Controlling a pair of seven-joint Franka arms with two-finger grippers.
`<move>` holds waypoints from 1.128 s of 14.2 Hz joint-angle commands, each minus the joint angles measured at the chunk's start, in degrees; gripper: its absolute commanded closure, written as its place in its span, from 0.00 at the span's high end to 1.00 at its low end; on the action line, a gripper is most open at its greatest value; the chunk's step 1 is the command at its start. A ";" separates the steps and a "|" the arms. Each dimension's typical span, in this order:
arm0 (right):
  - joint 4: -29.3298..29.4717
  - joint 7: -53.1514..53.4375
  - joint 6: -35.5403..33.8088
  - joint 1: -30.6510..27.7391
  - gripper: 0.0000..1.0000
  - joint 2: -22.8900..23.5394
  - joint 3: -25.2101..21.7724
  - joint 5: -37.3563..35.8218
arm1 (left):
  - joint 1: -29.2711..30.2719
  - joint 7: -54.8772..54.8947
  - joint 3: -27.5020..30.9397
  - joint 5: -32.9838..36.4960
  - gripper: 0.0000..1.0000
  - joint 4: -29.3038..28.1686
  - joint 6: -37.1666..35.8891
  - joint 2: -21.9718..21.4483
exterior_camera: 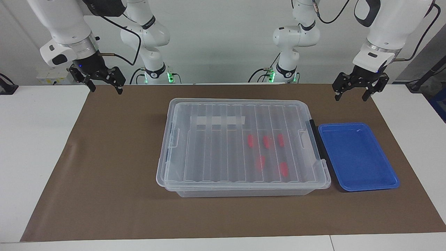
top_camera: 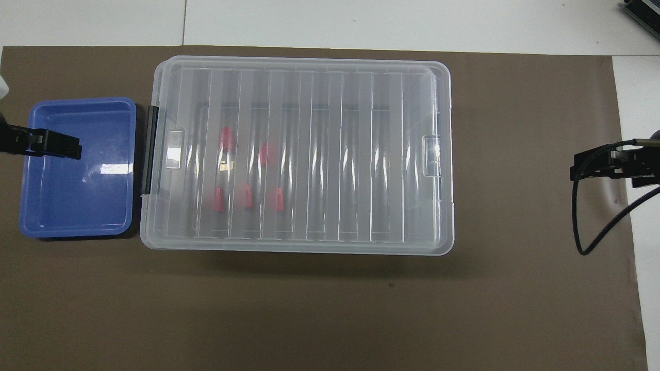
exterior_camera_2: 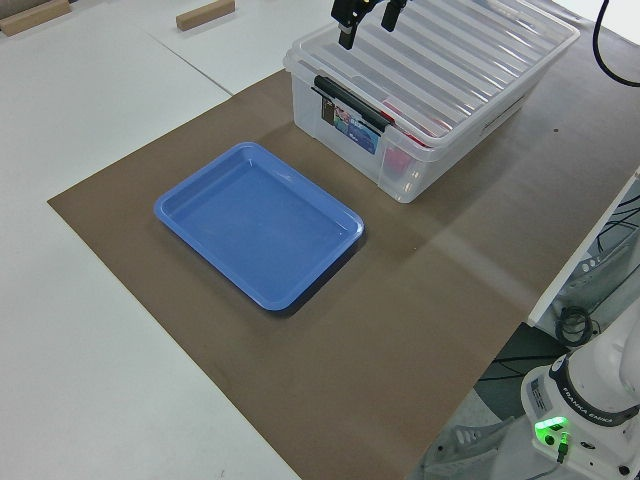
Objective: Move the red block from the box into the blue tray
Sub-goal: 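Move the right gripper to the handle of the clear lid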
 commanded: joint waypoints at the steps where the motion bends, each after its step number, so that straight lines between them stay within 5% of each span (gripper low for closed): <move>1: -1.95 -0.72 1.36 0.25 1.00 -1.43 -0.39 -0.53 | 0.14 -0.25 0.11 -0.25 1.00 -1.36 0.02 -1.18; 6: -2.22 -0.90 2.59 0.25 1.00 -1.43 -0.39 -0.45 | 0.14 -0.25 0.11 -0.25 1.00 -1.36 0.02 -1.27; 16: -10.57 2.43 19.10 0.34 1.00 1.72 5.40 -0.53 | 0.14 -0.25 0.11 -0.25 1.00 -1.36 0.02 -1.18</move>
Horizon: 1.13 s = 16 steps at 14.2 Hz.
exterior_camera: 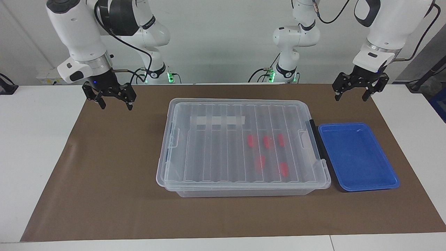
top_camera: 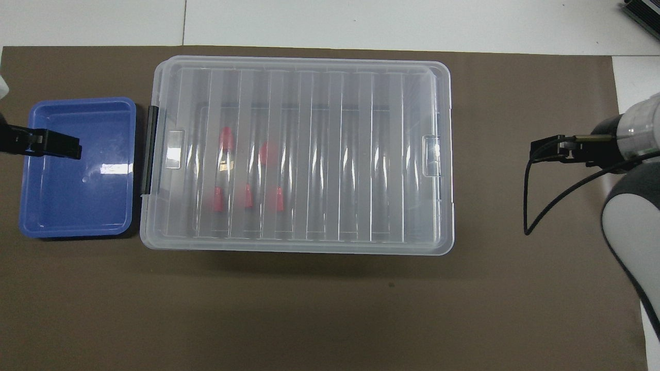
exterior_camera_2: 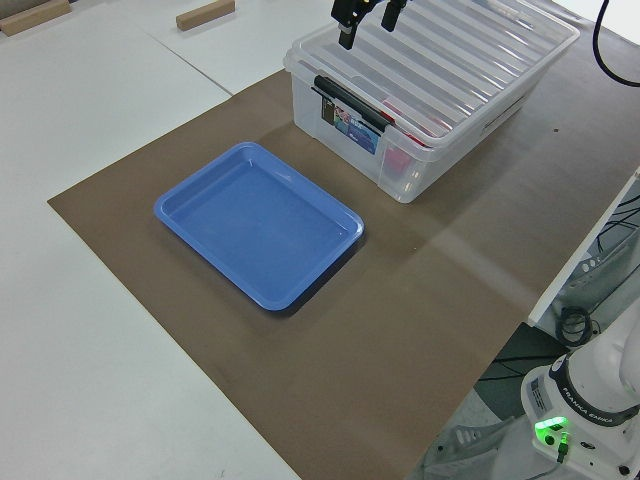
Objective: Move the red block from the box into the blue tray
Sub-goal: 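Move the right gripper to the handle of the clear lid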
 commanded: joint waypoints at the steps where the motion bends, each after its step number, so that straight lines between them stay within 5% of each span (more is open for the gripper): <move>1: -1.84 3.25 4.08 -0.21 1.00 1.93 2.98 -0.53 | 0.14 -0.25 0.11 -0.33 1.00 -1.36 0.02 -1.27; 9: -1.84 9.23 9.80 0.75 0.99 8.52 9.04 -2.47 | 0.14 -0.25 0.11 -0.25 1.00 -1.36 0.02 -1.19; 16: -1.92 10.82 11.21 1.72 0.99 10.55 9.40 -4.75 | 0.14 -0.16 0.11 -0.25 1.00 -1.36 0.02 -1.27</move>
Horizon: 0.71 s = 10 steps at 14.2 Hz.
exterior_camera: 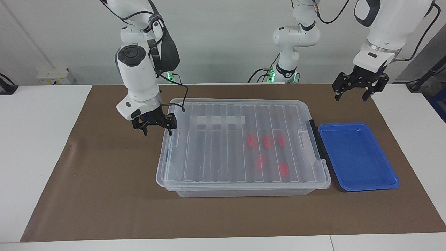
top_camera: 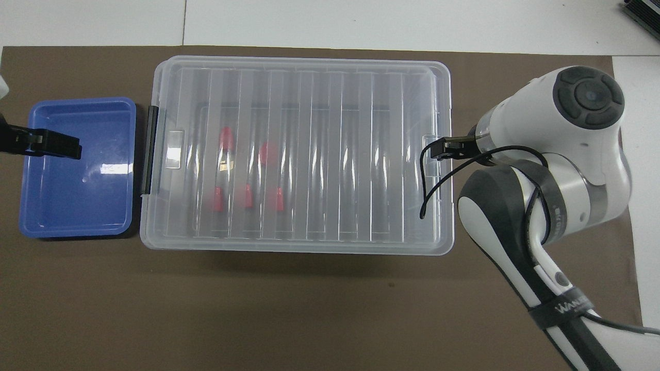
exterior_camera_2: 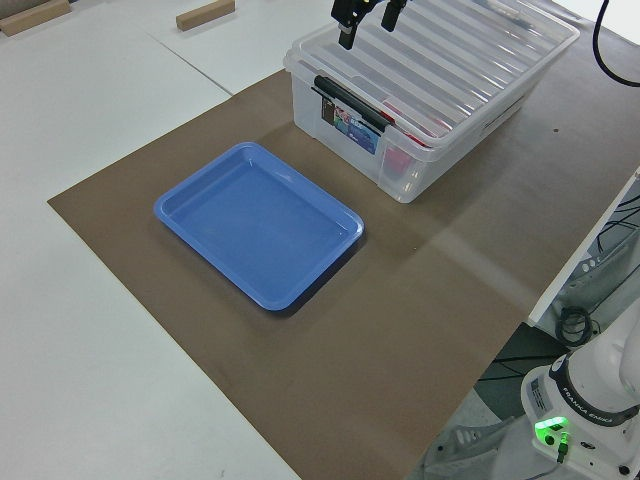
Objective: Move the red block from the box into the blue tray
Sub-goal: 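Move the right gripper to the handle of the clear lid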
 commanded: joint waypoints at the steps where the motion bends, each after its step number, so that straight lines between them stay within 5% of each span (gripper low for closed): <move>1: -0.20 1.21 0.96 0.00 0.99 0.24 0.38 -1.16 | 0.14 -0.25 0.11 -0.25 1.00 -1.36 0.02 -1.19; 10: -0.02 0.59 1.49 -0.18 0.99 1.74 0.12 -1.42 | 0.14 -0.25 0.11 -0.25 1.00 -1.36 0.02 -1.27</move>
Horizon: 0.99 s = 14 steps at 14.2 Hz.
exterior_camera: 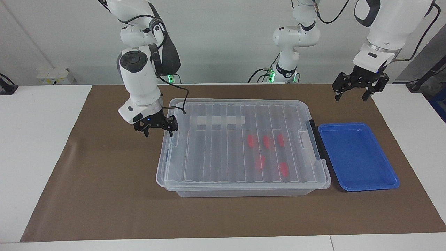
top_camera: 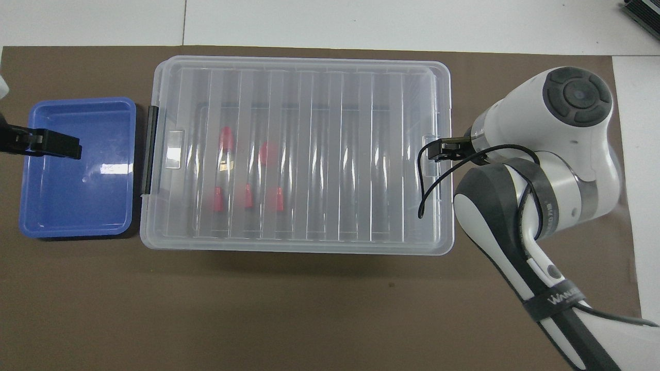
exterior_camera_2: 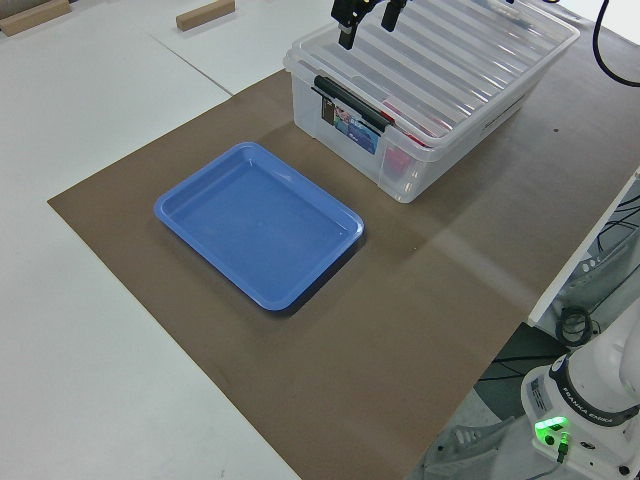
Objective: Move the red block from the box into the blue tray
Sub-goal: 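Grip the lid edge and slide the lid away from the blue tray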
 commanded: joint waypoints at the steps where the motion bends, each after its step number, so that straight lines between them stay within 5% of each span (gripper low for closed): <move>1: -0.01 0.50 1.15 -0.20 0.99 0.44 0.14 -1.71 | 0.14 -0.25 0.11 -0.25 1.00 -1.36 0.02 -1.27; 14: 0.35 -13.81 0.19 -0.81 0.99 0.62 -5.74 -2.60 | 0.14 -0.16 0.11 -0.25 1.00 -1.36 0.02 -1.18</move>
